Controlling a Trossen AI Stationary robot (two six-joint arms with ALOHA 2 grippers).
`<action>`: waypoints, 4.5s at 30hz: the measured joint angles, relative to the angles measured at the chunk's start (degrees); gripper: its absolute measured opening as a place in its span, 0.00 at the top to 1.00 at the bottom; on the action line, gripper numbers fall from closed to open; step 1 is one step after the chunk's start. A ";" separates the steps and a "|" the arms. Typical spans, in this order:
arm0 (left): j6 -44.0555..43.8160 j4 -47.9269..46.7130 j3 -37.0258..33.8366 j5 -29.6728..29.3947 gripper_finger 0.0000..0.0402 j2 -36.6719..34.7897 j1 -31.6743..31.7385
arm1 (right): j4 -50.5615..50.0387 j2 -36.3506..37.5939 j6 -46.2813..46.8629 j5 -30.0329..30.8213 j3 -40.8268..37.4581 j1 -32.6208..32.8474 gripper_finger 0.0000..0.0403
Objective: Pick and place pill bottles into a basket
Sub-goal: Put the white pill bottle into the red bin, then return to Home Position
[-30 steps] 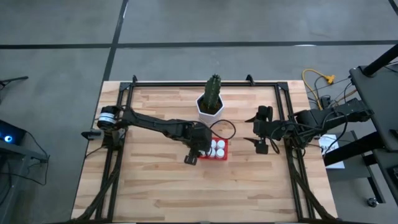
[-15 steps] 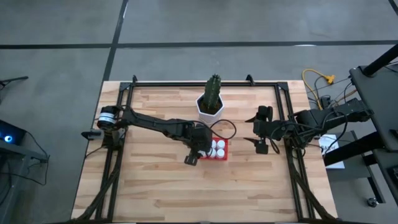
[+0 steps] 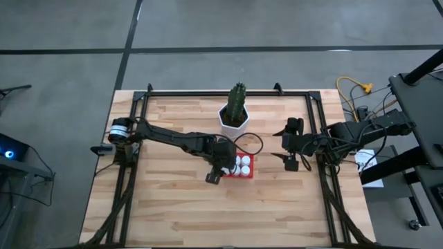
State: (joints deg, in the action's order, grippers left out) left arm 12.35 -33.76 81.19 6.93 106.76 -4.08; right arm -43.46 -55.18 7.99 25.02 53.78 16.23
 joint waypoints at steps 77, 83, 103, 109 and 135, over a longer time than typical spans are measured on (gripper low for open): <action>-2.42 21.85 -47.59 -4.50 0.91 -69.04 -0.20 | 54.75 -0.68 -15.51 -7.90 -20.94 0.52 0.79; -2.46 27.15 -51.82 0.29 0.98 -72.39 -0.20 | 68.04 0.17 -18.50 -10.10 -28.12 0.50 0.97; -4.62 29.82 -63.42 -1.72 1.00 -90.61 -0.16 | 58.91 29.52 -13.27 -13.85 -42.11 0.52 0.98; -4.55 30.38 -66.36 -1.76 1.00 -93.06 -0.15 | 54.59 32.59 -15.89 -19.09 -42.19 0.52 0.98; -2.67 30.30 -67.63 -5.66 1.00 -94.64 -0.13 | 48.14 40.52 -18.14 -18.23 -42.28 -16.47 0.98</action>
State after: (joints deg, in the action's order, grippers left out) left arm 9.68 -3.46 13.55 1.26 12.12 -4.21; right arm 4.68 -14.66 -10.16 6.78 11.49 -0.24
